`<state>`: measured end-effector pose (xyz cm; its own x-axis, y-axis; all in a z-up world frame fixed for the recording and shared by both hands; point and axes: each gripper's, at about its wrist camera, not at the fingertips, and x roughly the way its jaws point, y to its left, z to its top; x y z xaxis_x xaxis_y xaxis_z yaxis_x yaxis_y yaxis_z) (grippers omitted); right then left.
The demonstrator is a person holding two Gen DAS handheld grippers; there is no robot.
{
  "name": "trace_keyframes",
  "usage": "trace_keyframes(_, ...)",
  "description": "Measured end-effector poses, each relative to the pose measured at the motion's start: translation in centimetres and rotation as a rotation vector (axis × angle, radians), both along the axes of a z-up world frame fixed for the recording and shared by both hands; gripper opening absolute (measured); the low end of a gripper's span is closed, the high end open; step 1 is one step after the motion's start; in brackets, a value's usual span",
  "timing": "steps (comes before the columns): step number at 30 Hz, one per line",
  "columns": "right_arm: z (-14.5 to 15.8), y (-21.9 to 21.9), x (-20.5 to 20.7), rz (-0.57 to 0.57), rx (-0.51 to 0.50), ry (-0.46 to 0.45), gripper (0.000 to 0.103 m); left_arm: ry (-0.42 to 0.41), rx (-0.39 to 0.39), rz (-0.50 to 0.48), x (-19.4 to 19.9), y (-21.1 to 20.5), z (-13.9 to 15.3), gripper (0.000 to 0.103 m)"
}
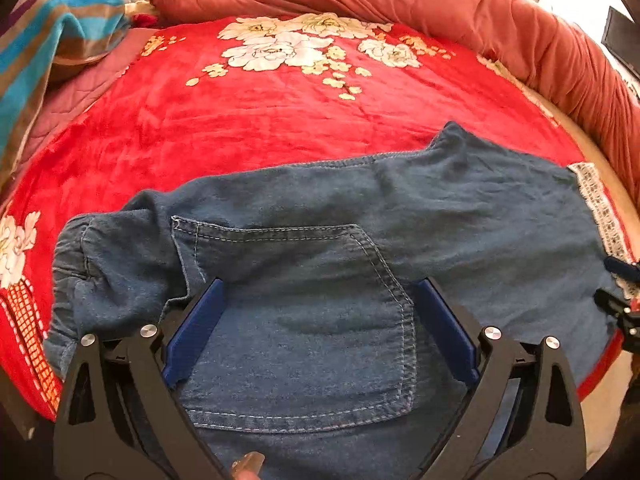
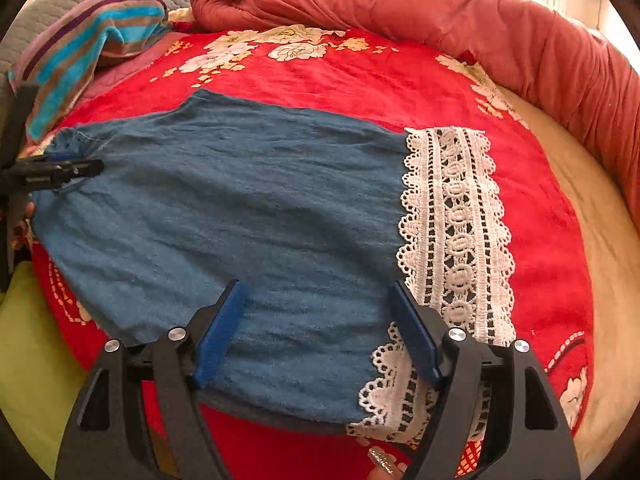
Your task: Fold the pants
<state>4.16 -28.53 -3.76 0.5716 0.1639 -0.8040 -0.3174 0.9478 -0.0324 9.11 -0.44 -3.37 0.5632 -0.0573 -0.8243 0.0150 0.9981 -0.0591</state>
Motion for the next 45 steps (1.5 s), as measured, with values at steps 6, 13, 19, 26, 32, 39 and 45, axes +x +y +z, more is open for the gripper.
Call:
trace_keyframes(6,1.8,-0.2,-1.8,0.014,0.035,-0.026,0.074,-0.063,0.069,-0.155,-3.5,-4.1,2.7,0.091)
trace_keyframes(13,1.2,0.3,-3.9,0.035,0.034,-0.006,0.074,0.012,0.181,-0.278,-5.2,-8.3,0.8,0.092)
trace_keyframes(19,-0.3,0.1,-4.9,0.020,0.017,-0.009,0.074,0.064,0.188,-0.297,-5.5,-8.2,-0.7,0.093)
trace_keyframes(26,3.0,-2.7,-6.2,-0.035,0.140,-0.060,0.080,-0.034,0.165,-0.267,-7.6,-8.1,2.0,0.093)
trace_keyframes(32,5.4,-7.0,-7.1,-0.126,0.221,-0.124,0.080,-0.095,0.132,-0.258,-7.8,-9.0,4.5,0.093)
trace_keyframes(39,5.5,-10.2,-7.5,-0.196,0.272,-0.130,0.080,-0.112,0.089,-0.271,-7.4,-10.4,6.6,0.093)
trace_keyframes(45,4.5,-10.5,-7.4,-0.200,0.315,-0.105,0.080,-0.108,0.094,-0.301,-6.0,-12.6,7.6,0.093)
